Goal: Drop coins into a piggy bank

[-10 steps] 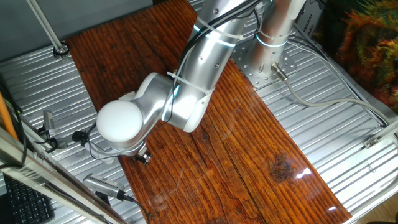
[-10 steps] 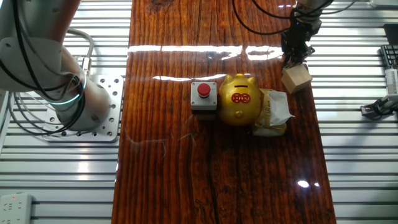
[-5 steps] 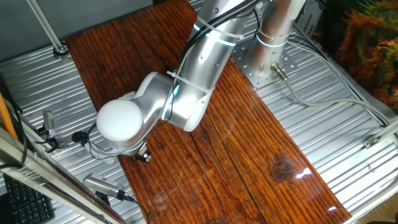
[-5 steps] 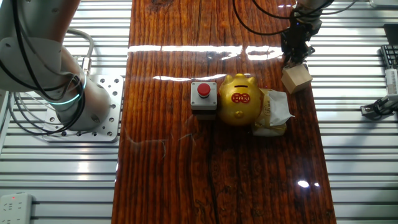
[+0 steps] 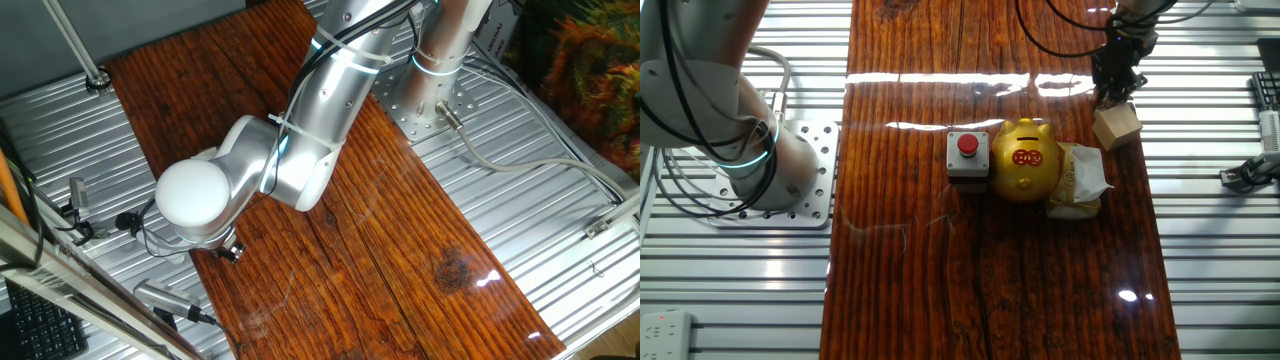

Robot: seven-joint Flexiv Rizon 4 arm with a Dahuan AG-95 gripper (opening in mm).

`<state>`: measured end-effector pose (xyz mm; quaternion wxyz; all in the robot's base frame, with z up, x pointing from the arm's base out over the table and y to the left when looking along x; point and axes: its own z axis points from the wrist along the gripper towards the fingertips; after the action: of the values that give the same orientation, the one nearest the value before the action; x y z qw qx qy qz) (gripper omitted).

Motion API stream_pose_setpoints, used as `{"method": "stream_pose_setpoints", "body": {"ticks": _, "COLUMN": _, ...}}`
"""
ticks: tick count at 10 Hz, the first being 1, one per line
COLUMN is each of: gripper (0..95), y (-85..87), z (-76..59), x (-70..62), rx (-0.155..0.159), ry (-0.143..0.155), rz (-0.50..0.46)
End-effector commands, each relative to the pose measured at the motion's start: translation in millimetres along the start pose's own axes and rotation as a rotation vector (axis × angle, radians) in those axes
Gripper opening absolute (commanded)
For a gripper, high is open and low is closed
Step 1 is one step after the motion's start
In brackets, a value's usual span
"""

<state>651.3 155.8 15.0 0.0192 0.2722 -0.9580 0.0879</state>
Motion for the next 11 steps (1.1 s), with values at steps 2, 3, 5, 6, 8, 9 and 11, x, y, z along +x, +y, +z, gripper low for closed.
{"method": "stream_pose_setpoints", "body": {"ticks": 2, "gripper": 19.0, "y": -0.2, "z": 0.2, "x": 0.0, "rx": -0.001, "ry": -0.002, "rz": -0.006}}
{"method": "stream_pose_setpoints", "body": {"ticks": 3, "gripper": 19.0, "y": -0.2, "z": 0.3, "x": 0.1, "rx": -0.001, "ry": -0.002, "rz": -0.006}}
{"method": "stream_pose_setpoints", "body": {"ticks": 5, "gripper": 19.0, "y": -0.2, "z": 1.1, "x": 0.8, "rx": -0.001, "ry": -0.003, "rz": -0.009}}
{"method": "stream_pose_setpoints", "body": {"ticks": 6, "gripper": 19.0, "y": -0.2, "z": 1.4, "x": 1.0, "rx": -0.002, "ry": -0.004, "rz": -0.009}}
{"method": "stream_pose_setpoints", "body": {"ticks": 8, "gripper": 19.0, "y": -0.2, "z": 1.4, "x": 1.1, "rx": -0.002, "ry": -0.004, "rz": -0.009}}
{"method": "stream_pose_setpoints", "body": {"ticks": 9, "gripper": 19.0, "y": -0.3, "z": 1.4, "x": 1.2, "rx": -0.002, "ry": -0.004, "rz": -0.010}}
{"method": "stream_pose_setpoints", "body": {"ticks": 11, "gripper": 19.0, "y": -0.4, "z": 1.5, "x": 1.2, "rx": -0.001, "ry": -0.003, "rz": -0.012}}
